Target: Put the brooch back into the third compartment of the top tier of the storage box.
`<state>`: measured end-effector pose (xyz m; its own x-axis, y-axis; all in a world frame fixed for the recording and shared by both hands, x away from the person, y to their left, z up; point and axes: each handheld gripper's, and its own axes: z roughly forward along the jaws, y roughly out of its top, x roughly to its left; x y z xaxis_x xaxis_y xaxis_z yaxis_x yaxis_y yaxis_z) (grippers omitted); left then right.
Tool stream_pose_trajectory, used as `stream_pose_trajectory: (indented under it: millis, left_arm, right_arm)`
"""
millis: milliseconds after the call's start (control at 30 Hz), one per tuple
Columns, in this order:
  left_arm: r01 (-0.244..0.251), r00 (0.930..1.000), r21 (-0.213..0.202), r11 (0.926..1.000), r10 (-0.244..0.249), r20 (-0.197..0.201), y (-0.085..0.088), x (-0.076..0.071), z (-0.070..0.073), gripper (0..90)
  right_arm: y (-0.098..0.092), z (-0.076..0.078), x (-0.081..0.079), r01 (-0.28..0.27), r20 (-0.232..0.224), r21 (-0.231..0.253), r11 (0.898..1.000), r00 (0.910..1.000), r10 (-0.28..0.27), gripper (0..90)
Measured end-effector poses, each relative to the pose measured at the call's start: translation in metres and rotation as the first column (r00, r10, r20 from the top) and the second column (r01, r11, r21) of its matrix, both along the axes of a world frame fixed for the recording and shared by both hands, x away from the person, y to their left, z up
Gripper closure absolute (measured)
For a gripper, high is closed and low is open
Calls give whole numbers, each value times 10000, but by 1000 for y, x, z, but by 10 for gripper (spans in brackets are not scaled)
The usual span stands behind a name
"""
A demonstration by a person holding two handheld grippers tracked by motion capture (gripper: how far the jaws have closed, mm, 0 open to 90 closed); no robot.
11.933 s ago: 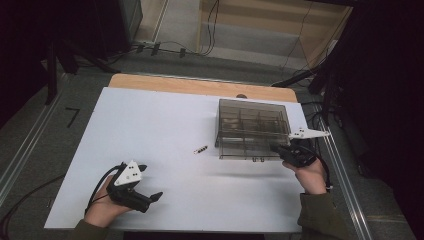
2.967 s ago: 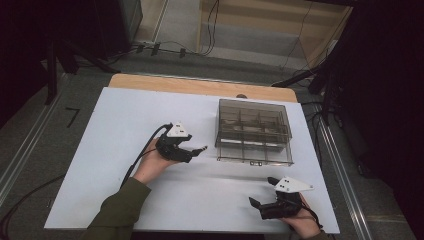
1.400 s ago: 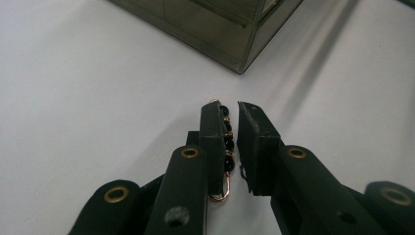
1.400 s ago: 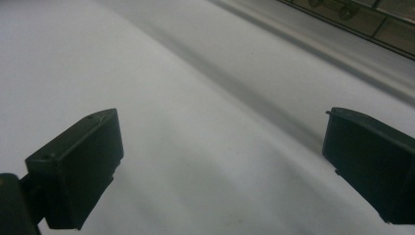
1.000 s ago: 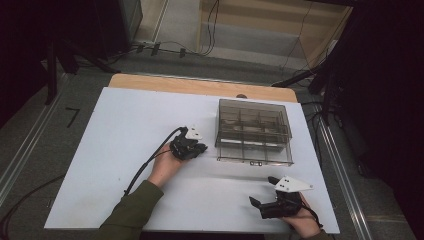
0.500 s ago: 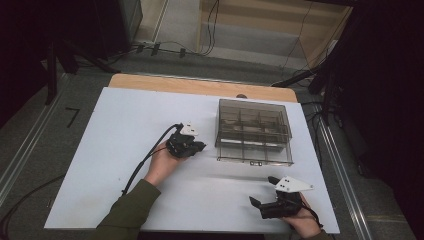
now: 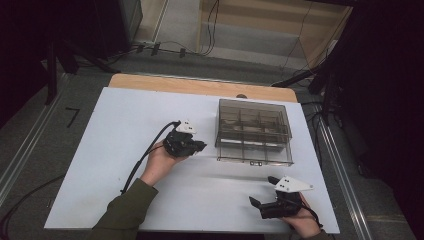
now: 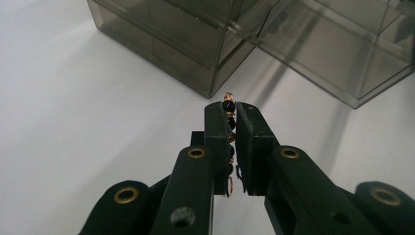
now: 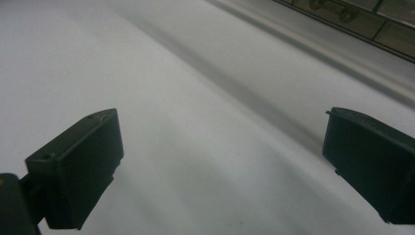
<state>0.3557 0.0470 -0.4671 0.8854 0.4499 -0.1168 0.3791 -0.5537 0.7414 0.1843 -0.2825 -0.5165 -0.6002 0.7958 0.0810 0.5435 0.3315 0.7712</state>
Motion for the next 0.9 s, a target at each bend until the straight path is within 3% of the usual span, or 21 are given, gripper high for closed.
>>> stream_pose_trajectory:
  millis: [400, 900]
  left_arm:
    - [317, 9995, -366, 9988, -319, -47, 1, -8, 20, 846]
    - [951, 9955, -719, 9929, -948, 80, -10, -17, 39, 846]
  right_arm:
    - [0, 0, 0, 18, -4, 7, 10000, 10000, -18, 6]
    - [0, 0, 1, 13, 14, -25, 10000, 10000, -13, 6]
